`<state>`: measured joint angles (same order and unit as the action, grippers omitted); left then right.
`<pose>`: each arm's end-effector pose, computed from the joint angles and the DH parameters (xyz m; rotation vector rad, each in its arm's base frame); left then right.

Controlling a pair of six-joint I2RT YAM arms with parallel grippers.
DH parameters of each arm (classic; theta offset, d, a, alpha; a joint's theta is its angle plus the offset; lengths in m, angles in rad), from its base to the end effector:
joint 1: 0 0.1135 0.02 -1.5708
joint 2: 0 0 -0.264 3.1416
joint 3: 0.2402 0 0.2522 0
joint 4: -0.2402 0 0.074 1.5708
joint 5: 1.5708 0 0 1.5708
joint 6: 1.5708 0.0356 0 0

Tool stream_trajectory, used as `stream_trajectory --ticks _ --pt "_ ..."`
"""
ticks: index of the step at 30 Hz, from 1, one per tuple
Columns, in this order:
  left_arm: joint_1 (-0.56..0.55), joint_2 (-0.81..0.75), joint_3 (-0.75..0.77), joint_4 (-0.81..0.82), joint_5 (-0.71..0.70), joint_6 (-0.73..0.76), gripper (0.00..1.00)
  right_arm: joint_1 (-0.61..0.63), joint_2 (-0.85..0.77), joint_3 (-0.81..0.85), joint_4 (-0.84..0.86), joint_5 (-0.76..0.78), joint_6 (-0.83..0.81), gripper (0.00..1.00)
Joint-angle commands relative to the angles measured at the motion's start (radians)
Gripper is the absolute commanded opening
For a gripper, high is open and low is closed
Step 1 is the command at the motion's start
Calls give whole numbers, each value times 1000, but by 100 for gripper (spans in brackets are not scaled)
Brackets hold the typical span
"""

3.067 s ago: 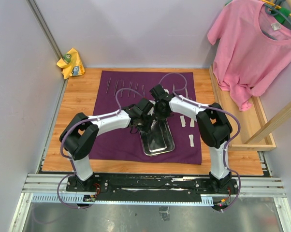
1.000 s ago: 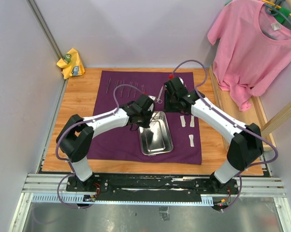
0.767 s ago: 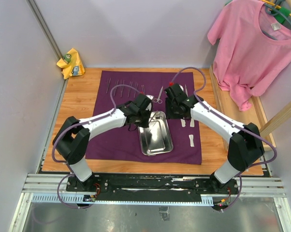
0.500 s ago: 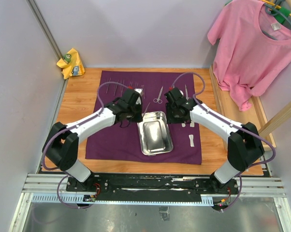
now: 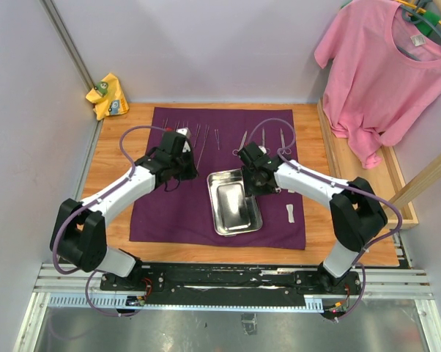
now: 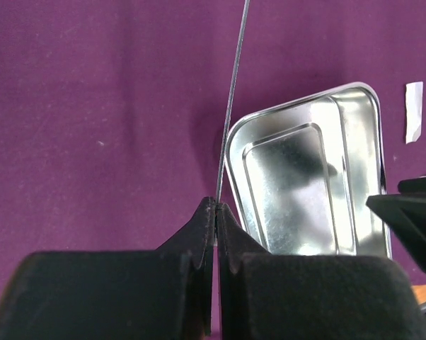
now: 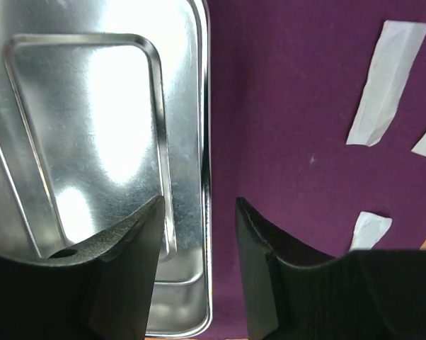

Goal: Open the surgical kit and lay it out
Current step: Place the medical item in the surgical kit.

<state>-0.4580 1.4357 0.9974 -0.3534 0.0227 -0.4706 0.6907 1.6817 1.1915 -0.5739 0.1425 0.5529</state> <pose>0.2765 -0.1372 0.2475 -0.0039 2.4137 -0.4682 0.2704 0.2169 0.2180 -0.1330 2.6352 0.2448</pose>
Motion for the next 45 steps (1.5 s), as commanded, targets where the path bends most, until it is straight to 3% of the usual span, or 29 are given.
stream_trajectory --ticks 1,7,13,19,37,41,45 --pt "9 -30 -5 31 18 -4 0 41 20 -21 -13 46 38 46" --pt "32 -24 -52 77 23 -20 0 49 54 -28 -18 36 67 40" --pt "59 -3 -100 138 3 -48 0 42 44 -91 4 13 138 7" --pt "99 19 -145 194 -14 -61 0 31 -18 -170 19 41 186 1" --pt "160 159 -184 268 19 -49 0 -8 -50 -166 -30 88 127 5" --pt "160 149 -205 254 14 -40 3 -8 -59 -160 -31 80 121 19" --pt "160 143 -216 249 9 -39 18 -9 -71 -146 -40 79 113 40"
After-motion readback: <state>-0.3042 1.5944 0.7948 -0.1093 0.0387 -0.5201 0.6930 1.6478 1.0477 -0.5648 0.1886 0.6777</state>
